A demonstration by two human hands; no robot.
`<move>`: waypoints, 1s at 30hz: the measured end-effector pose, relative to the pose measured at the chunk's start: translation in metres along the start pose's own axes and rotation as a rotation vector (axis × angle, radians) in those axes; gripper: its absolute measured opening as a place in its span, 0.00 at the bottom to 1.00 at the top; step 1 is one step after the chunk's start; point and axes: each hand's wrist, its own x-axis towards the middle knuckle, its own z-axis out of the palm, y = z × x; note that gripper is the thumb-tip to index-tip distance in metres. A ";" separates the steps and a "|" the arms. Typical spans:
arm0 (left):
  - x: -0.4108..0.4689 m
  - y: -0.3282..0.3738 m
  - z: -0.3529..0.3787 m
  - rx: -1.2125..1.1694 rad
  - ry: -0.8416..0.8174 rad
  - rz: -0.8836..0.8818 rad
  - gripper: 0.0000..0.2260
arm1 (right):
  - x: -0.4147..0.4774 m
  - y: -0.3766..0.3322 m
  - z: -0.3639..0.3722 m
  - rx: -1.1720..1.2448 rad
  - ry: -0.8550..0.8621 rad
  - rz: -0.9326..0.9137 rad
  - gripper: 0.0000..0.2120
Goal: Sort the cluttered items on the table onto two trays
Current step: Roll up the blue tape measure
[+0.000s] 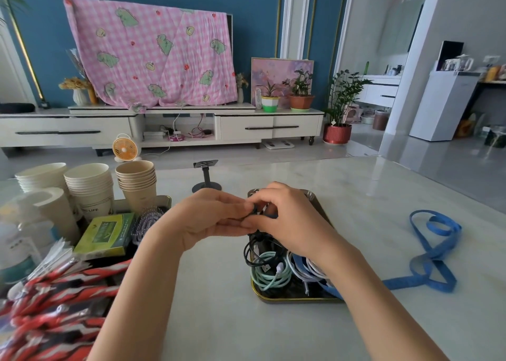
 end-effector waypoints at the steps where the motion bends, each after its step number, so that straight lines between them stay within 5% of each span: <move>1: -0.002 0.000 -0.003 -0.010 -0.026 -0.006 0.17 | 0.000 -0.001 0.000 0.015 0.001 -0.001 0.06; 3: -0.003 0.000 -0.006 -0.051 -0.048 0.004 0.18 | 0.000 -0.002 0.004 0.024 0.054 -0.012 0.06; 6: 0.001 0.000 0.003 -0.109 0.000 0.039 0.07 | 0.001 -0.004 0.009 -0.079 0.219 -0.024 0.06; 11: 0.008 -0.003 0.023 -0.110 0.039 0.066 0.09 | -0.001 -0.006 0.006 -0.250 0.291 -0.014 0.07; 18: 0.002 -0.004 0.007 0.107 -0.063 -0.037 0.09 | -0.003 -0.003 -0.004 0.112 -0.134 0.139 0.10; 22: -0.004 -0.004 -0.005 0.280 -0.186 -0.139 0.11 | -0.004 -0.002 -0.003 0.079 -0.273 0.167 0.12; 26: -0.009 -0.002 -0.009 0.271 -0.179 -0.142 0.13 | -0.003 -0.002 0.001 0.004 -0.200 0.066 0.07; 30: 0.003 -0.004 0.002 0.028 0.042 -0.004 0.13 | -0.001 -0.001 0.005 -0.077 0.080 0.065 0.06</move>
